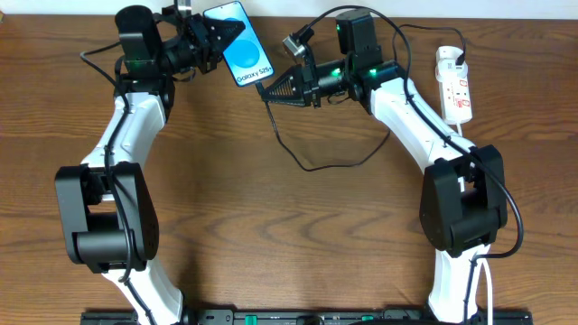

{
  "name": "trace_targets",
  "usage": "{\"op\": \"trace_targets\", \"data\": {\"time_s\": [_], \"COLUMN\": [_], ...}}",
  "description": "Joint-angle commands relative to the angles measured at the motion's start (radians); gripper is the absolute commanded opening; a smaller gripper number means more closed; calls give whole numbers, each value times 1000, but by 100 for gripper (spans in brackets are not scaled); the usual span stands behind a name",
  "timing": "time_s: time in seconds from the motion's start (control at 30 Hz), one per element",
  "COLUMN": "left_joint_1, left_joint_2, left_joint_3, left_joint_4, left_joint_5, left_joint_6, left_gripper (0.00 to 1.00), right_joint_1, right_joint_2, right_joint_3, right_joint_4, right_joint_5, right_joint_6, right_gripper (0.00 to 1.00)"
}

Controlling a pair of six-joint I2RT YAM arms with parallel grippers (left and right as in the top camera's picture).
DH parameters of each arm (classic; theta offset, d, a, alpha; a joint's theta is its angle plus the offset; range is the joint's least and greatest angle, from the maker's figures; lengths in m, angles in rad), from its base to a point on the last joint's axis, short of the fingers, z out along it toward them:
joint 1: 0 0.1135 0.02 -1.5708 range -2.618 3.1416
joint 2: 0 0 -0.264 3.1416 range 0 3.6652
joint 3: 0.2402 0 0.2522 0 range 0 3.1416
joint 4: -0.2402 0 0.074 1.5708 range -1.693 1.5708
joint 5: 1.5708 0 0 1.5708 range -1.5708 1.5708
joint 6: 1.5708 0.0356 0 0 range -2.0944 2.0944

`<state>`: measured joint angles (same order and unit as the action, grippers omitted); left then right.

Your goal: Plug charger to phone and switch on socket

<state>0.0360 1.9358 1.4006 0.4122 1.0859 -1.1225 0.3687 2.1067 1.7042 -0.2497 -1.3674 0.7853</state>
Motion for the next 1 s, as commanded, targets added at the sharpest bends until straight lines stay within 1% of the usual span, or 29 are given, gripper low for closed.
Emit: {"op": "trace_targets", "data": {"time_s": [0.0,0.6,0.97], "left_joint_1": [-26,-34,-62], "left_joint_2": [-11,-11,-11], "left_joint_3": [8,8,8], "left_joint_4": [-23,-30,-30], "left_joint_5": [97,127,145], "left_joint_6": [60,60,60], "left_gripper": [7,8,7], "right_joint_1": [-13,-14,-12], "right_joint_2": [-1,-1,11], "right_joint_3": [3,3,3], "right_joint_4": [15,19,156], "right_joint_5": [58,135,182], "right_joint_6": [14,39,146], "right_gripper": [1,1,1]}}
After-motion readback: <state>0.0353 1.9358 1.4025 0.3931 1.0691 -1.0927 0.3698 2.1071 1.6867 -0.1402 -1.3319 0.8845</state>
